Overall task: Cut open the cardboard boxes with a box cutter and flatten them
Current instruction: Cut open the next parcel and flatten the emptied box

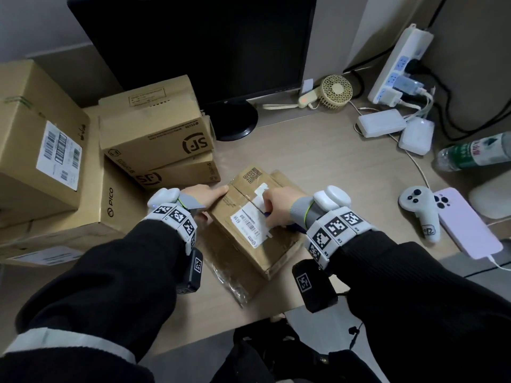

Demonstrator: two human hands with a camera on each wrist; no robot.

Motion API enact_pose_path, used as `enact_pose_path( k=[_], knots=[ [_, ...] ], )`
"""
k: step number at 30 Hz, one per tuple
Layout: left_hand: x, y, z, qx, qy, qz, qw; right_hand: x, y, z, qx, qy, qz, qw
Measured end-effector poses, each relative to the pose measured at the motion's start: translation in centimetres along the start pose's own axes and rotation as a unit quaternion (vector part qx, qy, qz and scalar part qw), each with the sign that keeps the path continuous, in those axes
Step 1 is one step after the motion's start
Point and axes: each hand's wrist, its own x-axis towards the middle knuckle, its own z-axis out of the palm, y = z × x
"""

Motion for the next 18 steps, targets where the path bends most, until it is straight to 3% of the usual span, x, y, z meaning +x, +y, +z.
enact_pose_path(
  k=[9,13,18],
  knots=[
    [0.5,1.4,-0.2,0.074,0.023,-0.020,0.997,-2.3,2.4,0.4,0.028,-0.022,0.025,0.999],
    [1.4,1.0,0.2,0.057,0.006,-0.029,0.998,-3.4,3.2,0.4,0.079,-0.031,0.049,0.995],
    [1.9,0.8,0.3,0.070,0.039,-0.042,0.996,-4.2,3.6,0.4,0.136,-0.055,0.057,0.987]
  ],
)
